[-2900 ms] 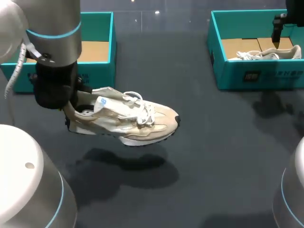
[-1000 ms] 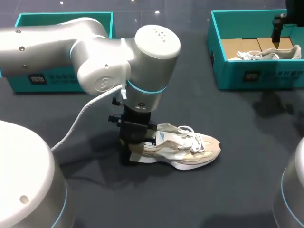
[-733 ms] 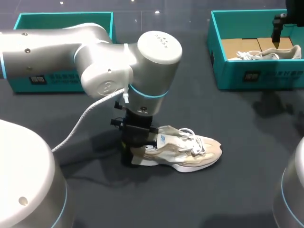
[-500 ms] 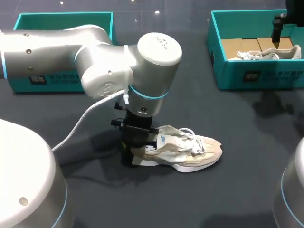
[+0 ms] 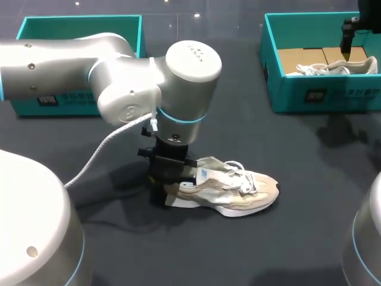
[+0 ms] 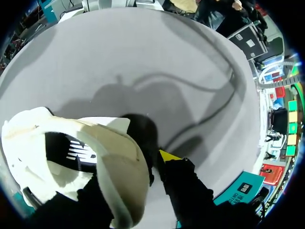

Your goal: Take the shoe out of the shoebox, open the shoe tongue, remove and reinsert the insole, then place the shoe into the shoebox

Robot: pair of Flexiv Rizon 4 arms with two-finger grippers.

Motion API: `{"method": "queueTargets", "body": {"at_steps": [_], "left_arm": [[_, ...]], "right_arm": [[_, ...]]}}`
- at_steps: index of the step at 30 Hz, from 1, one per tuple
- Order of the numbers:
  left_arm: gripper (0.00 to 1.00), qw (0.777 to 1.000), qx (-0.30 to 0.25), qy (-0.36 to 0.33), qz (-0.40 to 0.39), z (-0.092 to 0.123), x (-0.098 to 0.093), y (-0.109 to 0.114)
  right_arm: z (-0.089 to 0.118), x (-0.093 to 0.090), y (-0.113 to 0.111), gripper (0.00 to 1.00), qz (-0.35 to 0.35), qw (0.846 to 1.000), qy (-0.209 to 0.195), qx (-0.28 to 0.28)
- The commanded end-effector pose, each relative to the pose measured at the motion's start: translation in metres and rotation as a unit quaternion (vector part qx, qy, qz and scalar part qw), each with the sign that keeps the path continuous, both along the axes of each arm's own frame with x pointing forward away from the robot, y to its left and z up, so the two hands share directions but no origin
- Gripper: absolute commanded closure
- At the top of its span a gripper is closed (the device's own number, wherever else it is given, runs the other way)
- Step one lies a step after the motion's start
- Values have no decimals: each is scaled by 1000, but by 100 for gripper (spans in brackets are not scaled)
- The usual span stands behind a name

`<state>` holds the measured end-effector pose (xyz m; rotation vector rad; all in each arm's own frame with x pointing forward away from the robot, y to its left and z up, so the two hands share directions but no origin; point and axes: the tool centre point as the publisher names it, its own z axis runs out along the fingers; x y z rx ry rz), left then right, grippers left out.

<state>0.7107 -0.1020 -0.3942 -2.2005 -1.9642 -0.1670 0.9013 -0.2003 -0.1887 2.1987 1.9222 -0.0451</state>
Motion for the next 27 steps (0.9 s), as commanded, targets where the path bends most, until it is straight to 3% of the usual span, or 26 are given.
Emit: {"method": "queueTargets", "body": {"at_steps": [1, 5, 15, 21, 27], "left_arm": [[2, 1000, -13, 2, -3, 6, 1, 4], [0, 1000, -29, -3, -4, 20, 1, 3], [0, 993, -117, 3, 22, 90, -11, 15], [0, 978, -170, 48, 108, 125, -21, 39], [0, 964, -200, 86, 154, 141, -38, 62]], "right_arm": [[0, 0, 0, 0, -1, 1000, 0, -1], [0, 0, 0, 0, -1, 1000, 0, -1], [0, 0, 0, 0, -1, 1000, 0, -1], [0, 0, 0, 0, -1, 1000, 0, -1], [0, 0, 0, 0, -1, 1000, 0, -1]]}}
